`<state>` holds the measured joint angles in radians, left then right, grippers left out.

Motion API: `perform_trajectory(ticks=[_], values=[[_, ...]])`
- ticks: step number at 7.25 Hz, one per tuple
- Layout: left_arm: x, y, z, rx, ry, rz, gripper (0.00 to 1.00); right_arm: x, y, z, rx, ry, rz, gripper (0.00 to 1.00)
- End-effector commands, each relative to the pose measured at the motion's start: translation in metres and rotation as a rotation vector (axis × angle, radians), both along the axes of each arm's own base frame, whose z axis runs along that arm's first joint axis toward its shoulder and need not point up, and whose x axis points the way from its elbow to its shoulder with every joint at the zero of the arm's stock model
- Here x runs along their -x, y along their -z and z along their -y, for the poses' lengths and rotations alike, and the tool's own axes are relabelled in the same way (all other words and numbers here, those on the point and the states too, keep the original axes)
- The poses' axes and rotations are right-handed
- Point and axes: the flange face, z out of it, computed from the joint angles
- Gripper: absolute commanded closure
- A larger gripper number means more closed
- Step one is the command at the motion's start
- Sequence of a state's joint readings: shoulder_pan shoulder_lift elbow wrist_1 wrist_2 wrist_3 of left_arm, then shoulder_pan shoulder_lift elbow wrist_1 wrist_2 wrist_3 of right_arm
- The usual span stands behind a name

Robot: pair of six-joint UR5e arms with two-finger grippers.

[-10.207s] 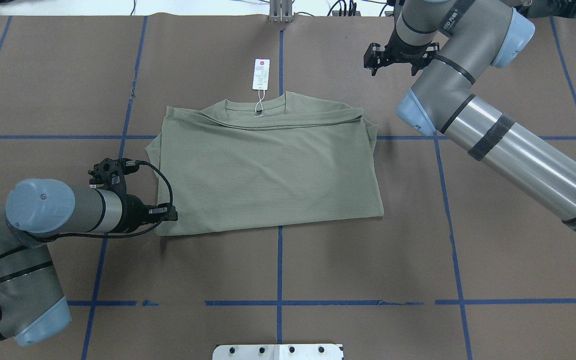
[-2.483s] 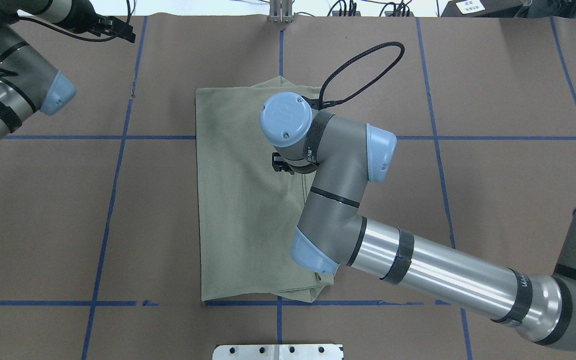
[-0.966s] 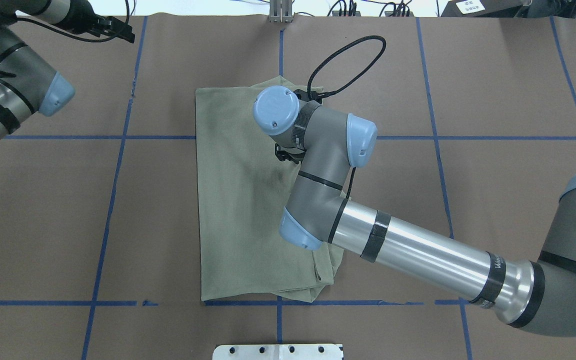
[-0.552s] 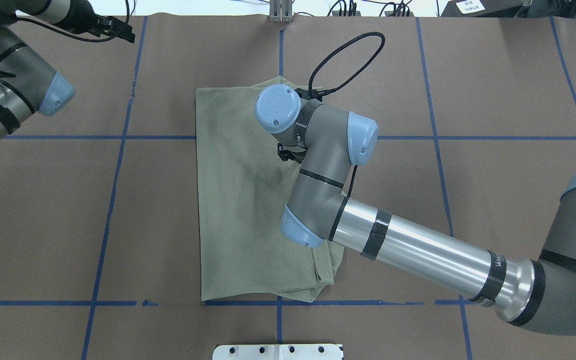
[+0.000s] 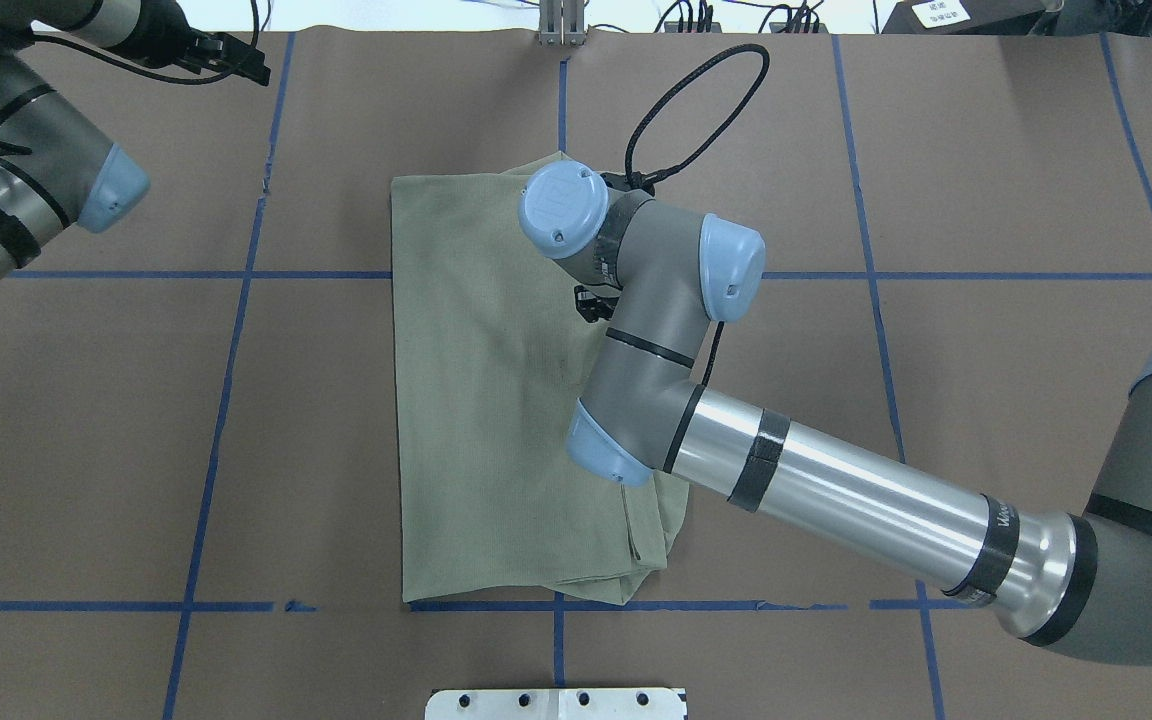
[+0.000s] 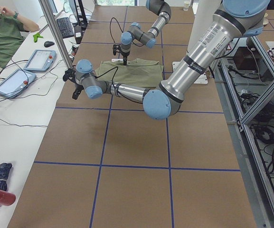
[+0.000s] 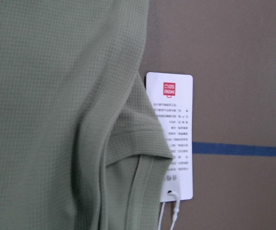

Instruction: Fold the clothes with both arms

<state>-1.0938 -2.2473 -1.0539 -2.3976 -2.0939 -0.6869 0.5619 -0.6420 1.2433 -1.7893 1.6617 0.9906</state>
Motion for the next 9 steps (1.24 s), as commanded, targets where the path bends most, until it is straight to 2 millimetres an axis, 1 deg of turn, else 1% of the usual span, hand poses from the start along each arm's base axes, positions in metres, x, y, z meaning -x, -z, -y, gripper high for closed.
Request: perform_trajectory(ticks=[1,2,3,4,5,6,7,8,9], values=[[0.000,0.000,0.000,0.000,0.000,0.000,0.00,-0.026,-0.025,0.010,-0.001,0.051,-0.060,0.00],[0.000,0.000,0.000,-0.001,-0.001,0.001,0.00,-0.038,-0.048,0.005,-0.014,0.072,-0.083,0.00],[0.000,0.000,0.000,-0.001,-0.001,0.001,0.00,-0.051,-0.055,0.000,-0.042,0.097,-0.086,0.00],[0.000,0.000,0.000,-0.001,-0.001,0.001,0.00,-0.061,-0.045,-0.002,-0.057,0.104,-0.062,0.00],[0.000,0.000,0.000,0.000,0.000,0.000,0.00,-0.064,-0.024,-0.006,-0.068,0.100,-0.018,0.00],[0.000,0.000,0.000,0.000,0.000,0.000,0.00,-0.066,0.000,-0.016,-0.034,0.076,0.067,0.00],[0.000,0.000,0.000,0.000,0.000,0.000,0.00,-0.059,0.023,-0.028,0.031,-0.024,0.136,0.00],[-0.001,0.000,0.000,0.000,-0.001,0.000,0.00,-0.035,0.042,-0.053,0.061,-0.068,0.163,0.00],[-0.001,-0.001,-0.001,0.002,-0.001,0.001,0.00,-0.020,0.044,-0.075,0.088,-0.092,0.164,0.00]])
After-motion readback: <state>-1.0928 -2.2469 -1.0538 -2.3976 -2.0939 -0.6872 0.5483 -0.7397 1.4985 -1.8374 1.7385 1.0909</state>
